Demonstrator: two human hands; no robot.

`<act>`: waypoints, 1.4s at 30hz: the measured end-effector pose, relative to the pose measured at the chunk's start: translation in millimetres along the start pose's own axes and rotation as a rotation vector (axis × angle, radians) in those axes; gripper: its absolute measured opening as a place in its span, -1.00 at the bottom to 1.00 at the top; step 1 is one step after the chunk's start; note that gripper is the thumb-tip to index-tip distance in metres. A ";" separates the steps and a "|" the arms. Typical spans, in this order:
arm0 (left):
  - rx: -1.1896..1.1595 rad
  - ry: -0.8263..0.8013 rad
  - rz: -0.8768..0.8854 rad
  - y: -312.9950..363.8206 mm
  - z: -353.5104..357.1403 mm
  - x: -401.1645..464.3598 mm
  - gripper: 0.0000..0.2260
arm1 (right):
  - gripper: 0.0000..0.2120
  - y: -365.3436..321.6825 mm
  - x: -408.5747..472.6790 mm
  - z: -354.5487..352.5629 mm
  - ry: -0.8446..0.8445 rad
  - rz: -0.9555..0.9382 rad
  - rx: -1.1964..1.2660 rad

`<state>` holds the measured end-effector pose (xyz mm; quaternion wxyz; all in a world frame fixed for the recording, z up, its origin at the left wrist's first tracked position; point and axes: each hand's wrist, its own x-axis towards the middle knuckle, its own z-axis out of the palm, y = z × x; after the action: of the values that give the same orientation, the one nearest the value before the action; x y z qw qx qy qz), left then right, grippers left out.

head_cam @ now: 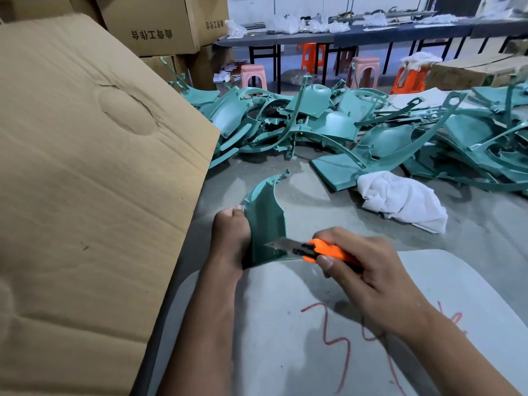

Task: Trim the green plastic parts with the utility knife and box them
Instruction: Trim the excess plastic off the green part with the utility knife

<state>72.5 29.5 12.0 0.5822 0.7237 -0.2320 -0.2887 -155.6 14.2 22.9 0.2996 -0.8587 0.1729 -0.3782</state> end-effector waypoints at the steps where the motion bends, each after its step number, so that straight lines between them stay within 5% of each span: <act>1: 0.005 -0.054 -0.001 -0.6 0.1 -0.5 -0.70 | -0.92 0.9 1.7 1.0 0.031 0.015 -0.028; 7: 0.018 -0.152 -0.023 2.9 -0.1 -6.6 -0.66 | -0.92 1.6 2.4 -7.6 0.127 0.023 -0.035; 13: -0.116 -0.251 -0.110 19.8 3.1 -16.6 -0.65 | -0.92 -14.9 3.5 12.0 0.042 -0.054 0.048; 18: -0.138 -0.430 -0.103 24.3 5.9 -29.4 -0.66 | -0.89 -7.7 7.2 12.2 0.207 0.061 -0.074; 25: -0.002 -0.257 -0.074 14.5 7.3 -16.0 -0.66 | -0.91 -11.6 1.1 6.9 0.047 -0.076 0.010; 30: 0.001 -0.173 -0.032 8.4 5.0 -11.7 -0.65 | -0.87 3.9 5.1 -2.8 0.206 0.117 -0.169; 35: 0.034 -0.095 0.040 1.4 4.1 -4.5 -0.67 | -0.90 1.1 0.8 -8.9 0.065 0.017 -0.028; 42: -0.098 -0.027 0.027 6.3 2.0 -4.7 -0.74 | -0.89 29.7 -1.0 -18.8 0.271 0.273 -0.244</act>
<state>67.7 29.9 18.5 0.6176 0.6873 -0.2352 -0.3015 -172.5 -15.0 13.3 0.2161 -0.7986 0.3706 -0.4222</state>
